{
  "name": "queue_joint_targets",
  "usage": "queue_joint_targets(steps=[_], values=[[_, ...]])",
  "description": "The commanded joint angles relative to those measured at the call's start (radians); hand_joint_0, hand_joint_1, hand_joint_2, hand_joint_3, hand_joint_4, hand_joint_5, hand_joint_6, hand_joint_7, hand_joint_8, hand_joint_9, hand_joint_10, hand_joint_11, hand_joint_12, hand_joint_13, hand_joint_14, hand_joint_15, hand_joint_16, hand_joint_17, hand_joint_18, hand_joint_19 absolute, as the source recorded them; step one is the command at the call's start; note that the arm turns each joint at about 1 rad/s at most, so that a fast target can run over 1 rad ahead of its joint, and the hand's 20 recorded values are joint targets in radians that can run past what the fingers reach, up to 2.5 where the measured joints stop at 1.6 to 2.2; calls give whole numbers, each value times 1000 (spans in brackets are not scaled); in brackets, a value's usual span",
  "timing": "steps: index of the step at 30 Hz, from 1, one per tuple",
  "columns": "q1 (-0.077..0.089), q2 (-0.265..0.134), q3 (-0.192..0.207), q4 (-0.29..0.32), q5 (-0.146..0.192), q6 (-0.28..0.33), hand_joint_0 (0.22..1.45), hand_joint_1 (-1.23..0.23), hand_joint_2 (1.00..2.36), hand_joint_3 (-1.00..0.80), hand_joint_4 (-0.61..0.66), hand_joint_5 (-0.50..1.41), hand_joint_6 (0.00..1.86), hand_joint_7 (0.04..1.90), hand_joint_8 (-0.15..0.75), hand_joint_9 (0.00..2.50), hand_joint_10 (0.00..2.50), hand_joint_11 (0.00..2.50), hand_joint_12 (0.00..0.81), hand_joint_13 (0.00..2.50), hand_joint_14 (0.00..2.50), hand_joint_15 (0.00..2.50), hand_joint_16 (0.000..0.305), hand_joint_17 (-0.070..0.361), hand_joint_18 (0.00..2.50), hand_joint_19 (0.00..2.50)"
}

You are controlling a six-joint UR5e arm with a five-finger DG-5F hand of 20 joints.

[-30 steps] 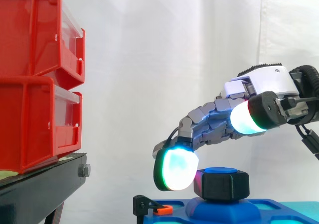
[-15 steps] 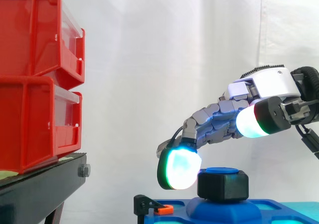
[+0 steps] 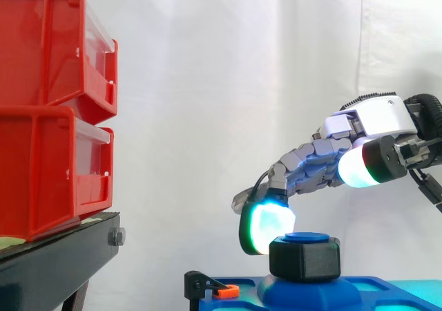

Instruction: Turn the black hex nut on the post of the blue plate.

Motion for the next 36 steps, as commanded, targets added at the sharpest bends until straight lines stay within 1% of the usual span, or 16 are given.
queue_joint_targets(steps=[1, 7, 9, 11, 13, 15, 16, 20, 22, 25, 28, 31, 33, 34, 35, 36], values=[[-20, 0, 5, -8, -22, -5, 473, -303, 1000, -500, 156, -202, 503, 826, 204, 258, 2, 46, 320, 31, 1, 59, 53, 119, 0, 250], [-41, 0, 5, -8, -47, -9, 473, -303, 1000, -500, 156, -202, 503, 829, 205, 260, 0, 40, 320, 32, 0, 51, 53, 119, 0, 250], [-43, 0, 5, -8, -50, -9, 473, -303, 1000, -500, 158, -202, 503, 827, 204, 260, 0, 44, 320, 31, 2, 54, 53, 119, 0, 254], [-52, 0, 5, -8, -60, -9, 473, -303, 1000, -500, 156, -202, 503, 827, 203, 259, 0, 36, 321, 32, 0, 52, 53, 118, 0, 253], [-53, 0, 7, -10, -63, -11, 473, -303, 1000, -500, 155, -202, 503, 823, 204, 259, 1, 45, 321, 32, 3, 51, 53, 119, 0, 250], [-61, 0, 26, -22, -71, -9, 474, -303, 1000, -500, 156, -203, 503, 826, 204, 259, 2, 39, 321, 32, 2, 55, 53, 119, 0, 254], [-61, 0, 26, -22, -71, -9, 473, -304, 1000, -500, 156, -203, 503, 823, 205, 259, 0, 43, 321, 33, 2, 51, 53, 119, 0, 249], [-62, 0, 68, -44, -71, -11, 473, -304, 1000, -500, 153, -203, 503, 822, 204, 259, 2, 43, 321, 33, 2, 51, 53, 118, 0, 249], [-62, 0, 72, -42, -70, -14, 473, -305, 1000, -500, 155, -203, 503, 821, 205, 260, 0, 45, 321, 33, 1, 52, 53, 119, 0, 249], [-56, 0, 74, -30, -56, -23, 474, -305, 1000, -500, 155, -203, 503, 821, 205, 261, 0, 44, 320, 32, 0, 55, 53, 119, 0, 254], [-46, 0, 74, -5, -30, -35, 473, -305, 1000, -500, 157, -203, 503, 823, 205, 262, 0, 45, 319, 34, 0, 56, 53, 119, 0, 253], [-38, -1, 72, 4, -20, -35, 474, -305, 1000, -500, 156, -203, 503, 818, 204, 262, 0, 36, 319, 34, 0, 52, 53, 118, 0, 250], [-20, -1, 72, 7, 10, -35, 473, -305, 1000, -500, 155, -203, 503, 817, 204, 262, 0, 45, 319, 34, 0, 56, 53, 118, 0, 250], [-15, -1, 72, 4, 18, -35, 473, -305, 1000, -500, 154, -203, 503, 817, 204, 262, 0, 40, 318, 34, 1, 56, 53, 118, 0, 249], [-6, -1, 72, 4, 30, -35, 473, -304, 1000, -500, 155, -203, 503, 815, 204, 262, 0, 45, 319, 34, 2, 55, 53, 118, 0, 250], [8, -1, 63, 7, 42, -35, 474, -305, 1000, -500, 155, -203, 503, 814, 204, 263, 0, 31, 319, 35, 0, 52, 53, 118, 0, 254]])
